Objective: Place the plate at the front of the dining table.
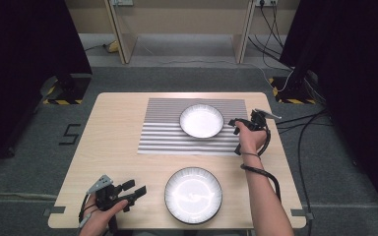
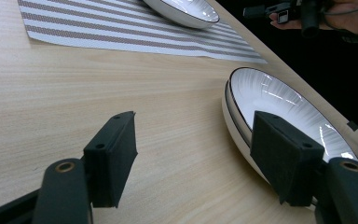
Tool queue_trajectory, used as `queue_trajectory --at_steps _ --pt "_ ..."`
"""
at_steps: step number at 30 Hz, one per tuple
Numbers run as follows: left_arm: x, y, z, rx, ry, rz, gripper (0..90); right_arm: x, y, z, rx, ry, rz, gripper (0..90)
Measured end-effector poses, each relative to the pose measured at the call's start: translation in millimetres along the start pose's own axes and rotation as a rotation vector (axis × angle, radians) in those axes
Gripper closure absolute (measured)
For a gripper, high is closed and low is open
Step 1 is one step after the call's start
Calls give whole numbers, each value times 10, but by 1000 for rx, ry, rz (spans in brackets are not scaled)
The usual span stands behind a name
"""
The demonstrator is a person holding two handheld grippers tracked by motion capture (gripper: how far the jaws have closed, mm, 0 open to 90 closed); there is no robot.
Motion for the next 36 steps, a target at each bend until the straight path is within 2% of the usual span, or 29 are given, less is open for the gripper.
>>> queue_trajectory --at_steps 12,15,20,22,23,25,32,36 --pt "5 2 -1 0 4 2 309 118 51 -130 4 -5 11 532" --pt "3 9 -1 -2 7 2 310 177 39 -155 -13 1 26 529" --pt "-1 18 -8 -3 4 2 309 269 52 -189 13 1 20 528" --pt "0 20 -9 -4 4 2 310 303 40 -188 2 9 25 526" --pt "0 22 -8 -5 4 2 309 319 52 -189 19 11 19 525" --pt "3 24 -6 -5 6 2 309 355 50 -194 10 10 21 523" --pt "7 26 -6 -5 7 1 310 441 99 -252 47 8 2 515" --pt "5 26 -12 -5 6 2 310 489 98 -296 48 5 11 513"
Point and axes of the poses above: each handheld gripper's, and its own axes: x roughly backward along the jaws, z roughly out of its top, y roughly to its right, the point moved 5 cm from there along -x, roughly forward along the jaws, and after that the axes turned 11 degrees about x, right-handed, at the moved point
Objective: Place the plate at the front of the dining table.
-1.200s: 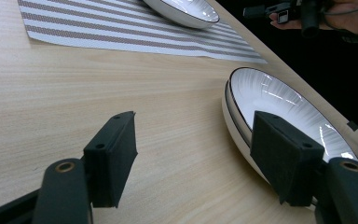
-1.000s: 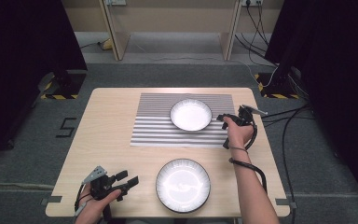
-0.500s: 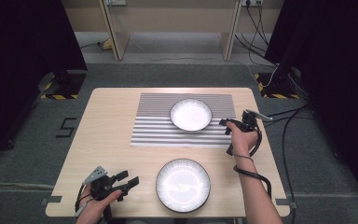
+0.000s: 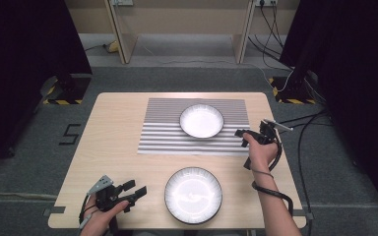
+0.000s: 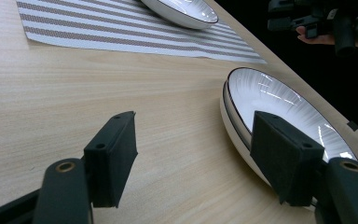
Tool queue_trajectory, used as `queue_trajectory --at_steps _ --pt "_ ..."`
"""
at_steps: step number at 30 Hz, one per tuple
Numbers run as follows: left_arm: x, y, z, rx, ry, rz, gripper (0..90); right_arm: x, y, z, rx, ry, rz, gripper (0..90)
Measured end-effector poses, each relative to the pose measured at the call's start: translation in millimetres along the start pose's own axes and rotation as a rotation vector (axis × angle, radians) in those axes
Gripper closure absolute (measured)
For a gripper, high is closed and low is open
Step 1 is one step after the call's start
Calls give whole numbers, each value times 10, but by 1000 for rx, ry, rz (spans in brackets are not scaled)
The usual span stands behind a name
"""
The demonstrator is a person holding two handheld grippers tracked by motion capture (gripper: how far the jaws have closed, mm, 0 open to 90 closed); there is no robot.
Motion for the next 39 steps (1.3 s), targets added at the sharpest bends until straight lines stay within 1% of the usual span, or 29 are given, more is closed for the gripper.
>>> queue_trajectory --at_steps 1,5,9,11,13,14,16,17,18,22,27,34,38,39 --pt "1 0 0 0 0 0 309 22 -2 -18 6 1 -1 513" --pt "5 0 3 0 2 2 310 44 -6 -40 5 0 1 512" --pt "8 1 4 0 3 2 309 73 8 -86 30 -5 -11 508" --pt "9 0 5 1 4 3 309 83 6 -92 35 -5 -16 508" --pt "9 -1 6 2 3 2 309 103 12 -108 37 -2 -11 507" --pt "10 0 7 2 4 2 309 113 22 -117 45 -3 -17 507" --pt "11 2 7 0 4 3 309 133 24 -136 41 -7 -11 505" --pt "11 2 7 0 4 3 309 142 33 -148 46 -7 -13 505" --pt "11 1 7 0 4 3 309 154 32 -160 39 -11 -8 504" --pt "8 2 4 2 4 3 309 195 54 -210 50 -13 -8 504" --pt "10 1 6 1 5 5 308 242 66 -254 47 -10 0 504" --pt "12 2 6 2 6 5 308 326 103 -303 66 -5 -3 503" --pt "10 5 5 1 6 4 308 370 114 -330 62 -5 -3 503" --pt "10 5 5 1 6 4 308 390 127 -342 75 -2 -5 502"
Point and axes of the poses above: each handheld gripper's, and its own axes: x roughly backward along the jaws, z roughly out of its top, y roughly to its right, the point moved 5 cm from there along -x, roughly forward along the jaws, and after that the axes turned 11 degrees about x, right-handed, at the moved point
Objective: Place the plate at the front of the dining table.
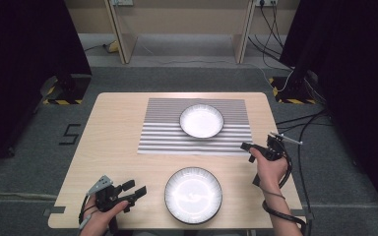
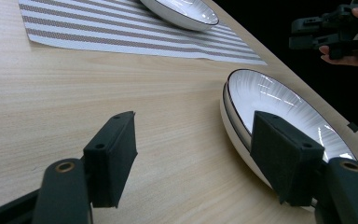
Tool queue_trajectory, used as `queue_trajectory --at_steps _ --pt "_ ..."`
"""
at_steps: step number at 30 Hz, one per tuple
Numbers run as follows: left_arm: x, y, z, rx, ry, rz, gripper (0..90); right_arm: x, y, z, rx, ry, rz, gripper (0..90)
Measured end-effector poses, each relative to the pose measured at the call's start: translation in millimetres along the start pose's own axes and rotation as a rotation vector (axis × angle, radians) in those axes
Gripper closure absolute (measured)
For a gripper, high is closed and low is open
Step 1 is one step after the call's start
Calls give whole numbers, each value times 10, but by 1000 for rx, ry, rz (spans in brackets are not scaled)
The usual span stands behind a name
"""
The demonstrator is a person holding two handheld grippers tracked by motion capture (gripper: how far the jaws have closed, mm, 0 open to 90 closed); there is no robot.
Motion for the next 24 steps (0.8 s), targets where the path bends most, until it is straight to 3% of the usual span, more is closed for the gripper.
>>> queue_trajectory --at_steps 17,24 --pt "-2 1 -4 -3 -4 1 309 124 36 -215 48 -17 -22 503" --pt "-3 3 -5 -3 -5 1 308 178 54 -275 39 -15 -14 503"
Point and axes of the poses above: each handheld gripper's, and its own axes: x roughly backward along the jaws, z roughly out of its top, y roughly to its right, the point moved 5 cm from there along -x, roughly forward along the jaws, and after that the axes turned 11 degrees about x, right-handed, at the moved point
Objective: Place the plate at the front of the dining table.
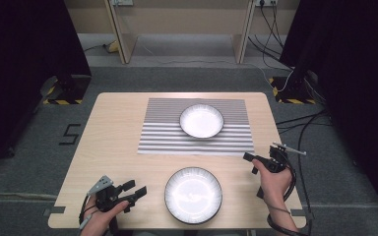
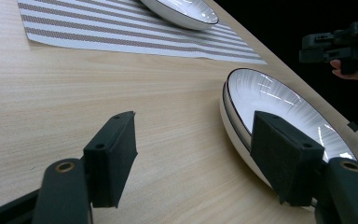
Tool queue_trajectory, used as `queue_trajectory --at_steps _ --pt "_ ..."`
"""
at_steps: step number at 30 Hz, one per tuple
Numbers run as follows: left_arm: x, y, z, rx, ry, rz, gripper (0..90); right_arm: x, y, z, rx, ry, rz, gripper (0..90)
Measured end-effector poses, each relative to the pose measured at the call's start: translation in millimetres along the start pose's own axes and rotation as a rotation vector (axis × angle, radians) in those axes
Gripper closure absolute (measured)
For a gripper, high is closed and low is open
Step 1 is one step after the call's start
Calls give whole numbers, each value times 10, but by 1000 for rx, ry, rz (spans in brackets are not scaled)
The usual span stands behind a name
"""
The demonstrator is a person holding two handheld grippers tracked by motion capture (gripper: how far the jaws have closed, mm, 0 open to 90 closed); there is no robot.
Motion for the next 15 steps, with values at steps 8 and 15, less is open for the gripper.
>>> queue_trajectory --at_steps 8,15 --pt "0 3 -1 0 1 -2 308 74 41 -56 3 13 -2 502" --pt "-1 6 -2 -1 1 -2 308 143 76 -86 10 22 -19 503"
Point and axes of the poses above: each handheld gripper's, and its own axes: x roughly backward along the jaws, z roughly out of its top, y roughly to its right, the point moved 5 cm from there along -x, roughly forward along the jaws, and after that the axes turned 11 degrees about x, right-handed, at the moved point
